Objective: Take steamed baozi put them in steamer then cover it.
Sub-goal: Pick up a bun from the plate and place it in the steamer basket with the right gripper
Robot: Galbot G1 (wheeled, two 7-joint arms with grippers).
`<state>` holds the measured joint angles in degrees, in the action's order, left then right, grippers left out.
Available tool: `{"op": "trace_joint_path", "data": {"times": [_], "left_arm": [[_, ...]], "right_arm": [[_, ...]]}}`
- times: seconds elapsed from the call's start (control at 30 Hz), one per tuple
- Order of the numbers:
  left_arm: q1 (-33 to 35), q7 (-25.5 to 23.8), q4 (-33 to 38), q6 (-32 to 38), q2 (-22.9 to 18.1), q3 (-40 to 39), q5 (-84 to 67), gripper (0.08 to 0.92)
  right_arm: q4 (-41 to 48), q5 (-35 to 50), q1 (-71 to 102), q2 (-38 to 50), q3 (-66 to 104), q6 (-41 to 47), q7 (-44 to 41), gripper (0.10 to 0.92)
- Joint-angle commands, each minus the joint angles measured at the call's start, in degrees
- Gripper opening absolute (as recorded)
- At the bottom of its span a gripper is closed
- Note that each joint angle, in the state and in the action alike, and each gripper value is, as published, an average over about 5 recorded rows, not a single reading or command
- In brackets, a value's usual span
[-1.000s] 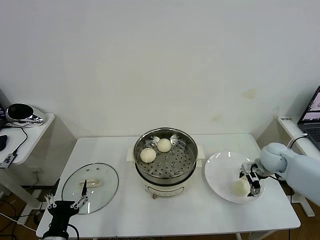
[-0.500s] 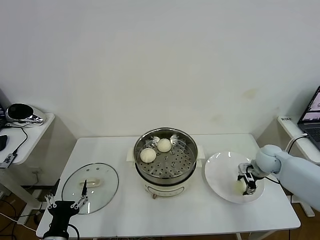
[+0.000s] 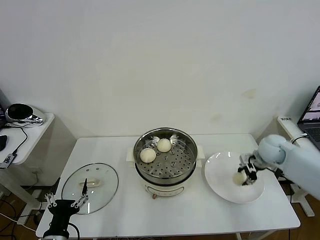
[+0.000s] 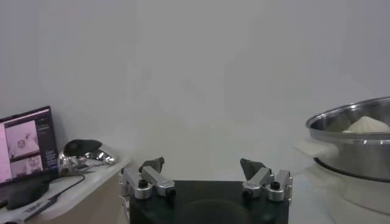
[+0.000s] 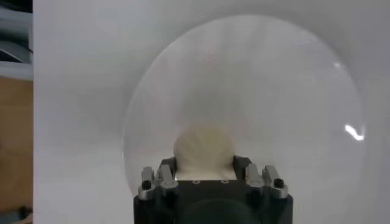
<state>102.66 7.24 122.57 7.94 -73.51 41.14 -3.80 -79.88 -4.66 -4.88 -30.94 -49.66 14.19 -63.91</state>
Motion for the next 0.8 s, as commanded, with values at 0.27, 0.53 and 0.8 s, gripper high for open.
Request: {"op": "trace_joint_path", "data": {"times": [0.27, 0.53, 0.8], "left_arm": [[-0.4, 0.0, 0.2, 0.0, 0.4, 0.0, -0.4, 0.823], [-0.6, 0.1, 0.3, 0.1, 0.4, 0.5, -0.9, 0.823], [-1.0, 0.1, 1.0, 0.0, -0.2, 1.0, -1.1, 0.823]], "right_arm": [[-0.8, 16.1, -35.2, -13.8, -15.4, -3.0, -1.3, 0.577], [-3.1, 21.7, -33.0, -24.5, -20.6, -10.6, 3.4, 0.579], [-0.6, 16.7, -29.3, -33.7, -24.8, -21.4, 4.2, 0.587]]}}
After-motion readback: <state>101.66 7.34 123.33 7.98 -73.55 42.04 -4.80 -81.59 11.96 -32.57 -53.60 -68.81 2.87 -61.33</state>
